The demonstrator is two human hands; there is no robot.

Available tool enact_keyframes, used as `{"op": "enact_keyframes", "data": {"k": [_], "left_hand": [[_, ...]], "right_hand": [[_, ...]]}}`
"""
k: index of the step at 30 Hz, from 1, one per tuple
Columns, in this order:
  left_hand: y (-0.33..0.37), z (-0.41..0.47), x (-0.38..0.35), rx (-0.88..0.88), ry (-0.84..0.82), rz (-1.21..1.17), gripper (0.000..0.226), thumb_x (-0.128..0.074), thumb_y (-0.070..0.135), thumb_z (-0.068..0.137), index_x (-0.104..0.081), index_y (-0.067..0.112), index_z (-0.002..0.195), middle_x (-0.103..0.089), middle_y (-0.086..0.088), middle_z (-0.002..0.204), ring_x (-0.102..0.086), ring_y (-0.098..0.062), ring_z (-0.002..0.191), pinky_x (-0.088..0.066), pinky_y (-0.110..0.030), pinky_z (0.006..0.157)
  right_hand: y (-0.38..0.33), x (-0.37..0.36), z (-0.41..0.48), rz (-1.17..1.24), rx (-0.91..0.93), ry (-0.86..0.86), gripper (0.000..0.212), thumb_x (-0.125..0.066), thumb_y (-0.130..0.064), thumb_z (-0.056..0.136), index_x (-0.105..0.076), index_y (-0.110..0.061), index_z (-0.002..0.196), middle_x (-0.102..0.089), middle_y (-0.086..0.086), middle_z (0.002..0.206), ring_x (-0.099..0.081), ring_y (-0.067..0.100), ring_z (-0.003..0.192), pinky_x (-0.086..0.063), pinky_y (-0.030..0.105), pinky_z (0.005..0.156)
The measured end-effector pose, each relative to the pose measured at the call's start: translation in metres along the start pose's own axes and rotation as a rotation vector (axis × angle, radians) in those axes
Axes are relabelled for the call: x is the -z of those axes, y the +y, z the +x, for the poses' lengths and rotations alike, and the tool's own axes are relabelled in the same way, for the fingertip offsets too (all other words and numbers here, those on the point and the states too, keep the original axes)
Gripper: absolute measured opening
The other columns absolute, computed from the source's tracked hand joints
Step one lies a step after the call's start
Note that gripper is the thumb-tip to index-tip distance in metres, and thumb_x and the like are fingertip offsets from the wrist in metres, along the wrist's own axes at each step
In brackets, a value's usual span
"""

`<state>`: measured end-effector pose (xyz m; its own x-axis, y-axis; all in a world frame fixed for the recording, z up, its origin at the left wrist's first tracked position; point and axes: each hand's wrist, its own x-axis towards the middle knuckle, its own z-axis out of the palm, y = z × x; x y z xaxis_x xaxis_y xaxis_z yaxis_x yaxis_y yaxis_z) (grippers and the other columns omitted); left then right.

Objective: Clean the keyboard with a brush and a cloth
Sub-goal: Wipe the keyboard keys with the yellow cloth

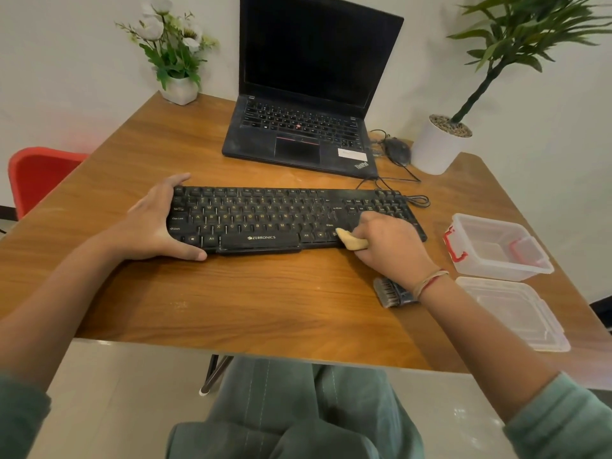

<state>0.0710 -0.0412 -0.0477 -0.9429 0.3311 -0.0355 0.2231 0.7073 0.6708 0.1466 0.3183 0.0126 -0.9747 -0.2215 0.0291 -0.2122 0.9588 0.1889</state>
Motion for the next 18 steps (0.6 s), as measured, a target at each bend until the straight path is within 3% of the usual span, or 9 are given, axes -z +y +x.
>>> {"op": "enact_keyframes", "data": {"k": [6,9,14,18], "left_hand": [[0.003,-0.002,0.001,0.004,-0.016,-0.002,0.126,-0.077,0.07,0.028,-0.007,0.055,0.132,-0.023,-0.002,0.152,-0.029,-0.024,0.137,-0.027,-0.045,0.112],[0.005,-0.003,0.001,-0.001,-0.019,-0.004,0.123,-0.077,0.07,0.029,-0.008,0.058,0.129,-0.023,-0.002,0.152,-0.029,-0.024,0.137,-0.027,-0.046,0.112],[0.001,-0.003,0.003,-0.004,-0.027,-0.022,0.123,-0.079,0.069,0.029,-0.009,0.06,0.13,-0.022,0.0,0.151,-0.029,-0.023,0.136,-0.028,-0.046,0.113],[-0.002,-0.001,0.004,0.006,-0.054,-0.035,0.129,-0.081,0.067,0.028,-0.008,0.056,0.134,-0.021,0.003,0.151,-0.03,-0.019,0.133,-0.029,-0.043,0.11]], "right_hand": [[-0.051,0.006,0.016,0.074,0.182,0.045,0.015,-0.056,-0.026,0.089,-0.069,-0.019,0.088,-0.05,-0.004,0.09,-0.058,0.018,0.076,-0.045,0.029,0.06],[-0.064,0.007,0.022,0.062,0.21,0.057,0.012,-0.056,-0.02,0.089,-0.066,-0.018,0.081,-0.042,-0.005,0.084,-0.048,0.016,0.067,-0.035,0.028,0.056],[-0.049,0.005,0.015,0.078,0.208,0.052,0.017,-0.053,-0.032,0.093,-0.068,-0.025,0.091,-0.046,-0.006,0.088,-0.057,0.017,0.076,-0.035,0.027,0.058],[-0.006,0.008,0.007,0.015,0.068,-0.036,0.016,-0.058,-0.037,0.089,-0.053,-0.03,0.076,-0.049,-0.008,0.088,-0.053,0.012,0.076,-0.039,0.024,0.059]]}}
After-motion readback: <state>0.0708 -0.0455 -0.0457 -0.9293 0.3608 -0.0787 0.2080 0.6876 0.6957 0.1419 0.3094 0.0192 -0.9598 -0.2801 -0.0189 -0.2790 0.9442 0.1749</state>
